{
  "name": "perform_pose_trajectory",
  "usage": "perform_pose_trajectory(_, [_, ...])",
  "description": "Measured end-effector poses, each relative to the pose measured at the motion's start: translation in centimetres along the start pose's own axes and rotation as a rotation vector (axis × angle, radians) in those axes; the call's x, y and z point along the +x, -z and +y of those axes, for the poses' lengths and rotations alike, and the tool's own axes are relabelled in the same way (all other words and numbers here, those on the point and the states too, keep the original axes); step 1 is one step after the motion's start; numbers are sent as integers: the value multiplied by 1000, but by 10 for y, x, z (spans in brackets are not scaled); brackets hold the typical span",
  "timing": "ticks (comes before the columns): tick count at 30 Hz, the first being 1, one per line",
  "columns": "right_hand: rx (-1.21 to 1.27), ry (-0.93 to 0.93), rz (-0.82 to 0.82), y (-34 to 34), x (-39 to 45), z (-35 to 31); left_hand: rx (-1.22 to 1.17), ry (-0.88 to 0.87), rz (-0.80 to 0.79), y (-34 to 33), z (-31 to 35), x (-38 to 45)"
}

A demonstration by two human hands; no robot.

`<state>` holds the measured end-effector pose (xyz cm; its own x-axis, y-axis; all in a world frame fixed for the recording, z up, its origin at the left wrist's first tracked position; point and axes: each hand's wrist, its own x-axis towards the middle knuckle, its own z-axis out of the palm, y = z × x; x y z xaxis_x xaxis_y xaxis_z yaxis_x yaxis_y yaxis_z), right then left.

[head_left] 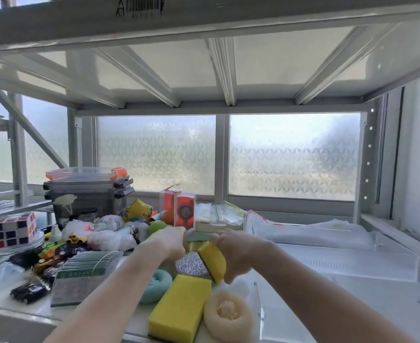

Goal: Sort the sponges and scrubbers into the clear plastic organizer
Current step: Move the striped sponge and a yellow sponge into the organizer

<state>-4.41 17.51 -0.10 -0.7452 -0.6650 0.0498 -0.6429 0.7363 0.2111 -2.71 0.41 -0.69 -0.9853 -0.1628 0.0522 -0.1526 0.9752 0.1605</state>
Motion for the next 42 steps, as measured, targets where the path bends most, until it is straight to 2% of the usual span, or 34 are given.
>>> perform_pose_trajectory(4, [502,-63,368,48,-22,21,1,-22,348,46,12,-9])
perform_pose_trajectory(6, [653,-167,582,74,-37,46,-76,-87,469,73,31,-17])
perform_pose_trajectory(9, [782,-392,819,96,-63,101,-248,-258,548,103,71,-21])
perform_pose_trajectory(12, [791,-586,892,94,-97,153,-412,-416,528,112,115,-18])
perform_pose_trajectory(14, [729,-713,867,81,-119,175,-490,-494,454,106,143,-13])
perform_pose_trajectory(17, [569,-864,748,53,-139,194,-579,-533,292,86,173,-1])
perform_pose_trajectory(22, [488,-891,538,19,-143,203,-619,-433,91,56,190,27])
perform_pose_trajectory(27, [283,-919,339,5,-140,202,-603,-341,-110,34,192,40])
perform_pose_trajectory(32, [231,-984,208,-1,-139,207,-536,-366,-93,23,193,48])
perform_pose_trajectory(35, [253,-980,163,-2,-136,206,-428,-408,-47,17,194,49])
perform_pose_trajectory(42, [220,-955,83,-19,-124,212,-351,-424,-7,7,193,52])
